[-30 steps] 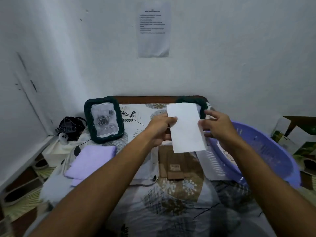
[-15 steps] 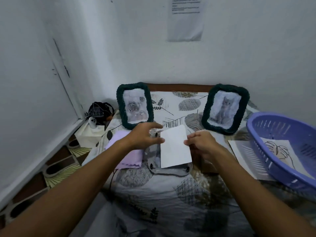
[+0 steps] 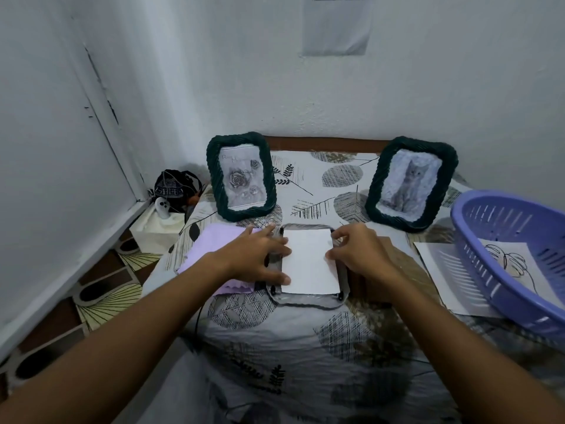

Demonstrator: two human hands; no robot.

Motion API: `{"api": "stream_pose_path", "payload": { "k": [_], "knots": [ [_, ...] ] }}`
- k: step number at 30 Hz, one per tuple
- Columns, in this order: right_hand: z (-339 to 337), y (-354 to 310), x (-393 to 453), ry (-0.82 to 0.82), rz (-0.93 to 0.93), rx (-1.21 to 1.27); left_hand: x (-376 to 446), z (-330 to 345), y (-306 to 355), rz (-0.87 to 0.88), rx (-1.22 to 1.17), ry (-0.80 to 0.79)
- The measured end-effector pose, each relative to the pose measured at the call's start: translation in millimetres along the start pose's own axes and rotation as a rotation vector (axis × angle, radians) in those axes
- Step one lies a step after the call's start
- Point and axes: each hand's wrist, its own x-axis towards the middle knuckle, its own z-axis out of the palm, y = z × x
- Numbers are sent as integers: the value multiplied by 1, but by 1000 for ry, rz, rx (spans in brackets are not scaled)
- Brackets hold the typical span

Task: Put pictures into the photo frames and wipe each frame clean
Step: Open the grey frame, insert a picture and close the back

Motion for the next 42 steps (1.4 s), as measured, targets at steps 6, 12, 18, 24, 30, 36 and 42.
{"api": "stream_pose_path", "payload": {
  "k": [6, 12, 18, 24, 30, 36, 42],
  "knots": [
    [-11, 2, -1, -208, -201, -129, -3, -6, -1, -10, 2, -23],
    [-14, 7, -3, -400, -224, -259, -4, -8, 2, -10, 7, 3],
    [-14, 13, 1, -397, -223, -237, -2, -8, -2, -9, -66, 16],
    [-17, 13, 2, -407, -248, -218, 1, -12, 5, -45, -73, -3],
    [-19, 13, 3, -412, -263, -204, 4, -13, 4, -39, -60, -13],
    [-17, 17, 6, -409, -261, -182, 7, -14, 0, -21, -9, -31],
    [-18, 16, 6, -424, -264, -208, 10, -14, 0, -36, 40, -45]
  ]
}}
